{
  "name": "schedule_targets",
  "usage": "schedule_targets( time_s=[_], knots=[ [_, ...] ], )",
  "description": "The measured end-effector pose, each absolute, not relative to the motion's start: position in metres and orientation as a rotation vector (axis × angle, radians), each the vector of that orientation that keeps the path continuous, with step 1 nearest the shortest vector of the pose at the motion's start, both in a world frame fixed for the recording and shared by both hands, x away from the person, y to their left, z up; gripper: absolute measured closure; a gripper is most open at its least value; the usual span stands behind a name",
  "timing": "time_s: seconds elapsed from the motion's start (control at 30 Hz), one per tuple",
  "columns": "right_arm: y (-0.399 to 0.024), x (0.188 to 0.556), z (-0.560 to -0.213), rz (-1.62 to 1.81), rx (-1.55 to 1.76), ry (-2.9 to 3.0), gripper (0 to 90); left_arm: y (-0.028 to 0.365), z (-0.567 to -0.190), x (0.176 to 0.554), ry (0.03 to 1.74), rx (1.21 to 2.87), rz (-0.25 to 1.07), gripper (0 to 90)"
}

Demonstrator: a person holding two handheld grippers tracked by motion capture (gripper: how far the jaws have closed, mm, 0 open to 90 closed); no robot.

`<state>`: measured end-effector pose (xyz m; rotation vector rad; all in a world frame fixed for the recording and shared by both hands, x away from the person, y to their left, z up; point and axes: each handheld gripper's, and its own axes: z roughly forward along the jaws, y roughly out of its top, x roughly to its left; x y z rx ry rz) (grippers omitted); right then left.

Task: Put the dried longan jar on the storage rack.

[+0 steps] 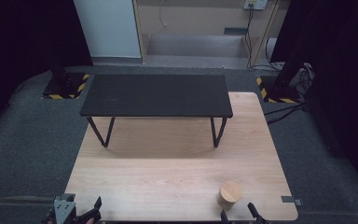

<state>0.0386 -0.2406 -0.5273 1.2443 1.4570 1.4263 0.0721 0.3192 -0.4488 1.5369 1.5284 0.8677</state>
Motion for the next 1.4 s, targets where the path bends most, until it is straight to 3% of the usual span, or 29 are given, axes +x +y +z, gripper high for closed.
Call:
schedule_targets(
  time_s=[0.63,1.4],
  knots=[
    [-0.236,0.043,-0.532,1.396,1.276,1.463,1.5,0.317,-0.448,0.073,1.52,1.545,0.86,2.8],
    [-0.217,0.079,-0.532,1.356,1.272,1.481,1.3,0.319,-0.449,0.073,1.527,1.545,0.862,2.8]
  ],
)
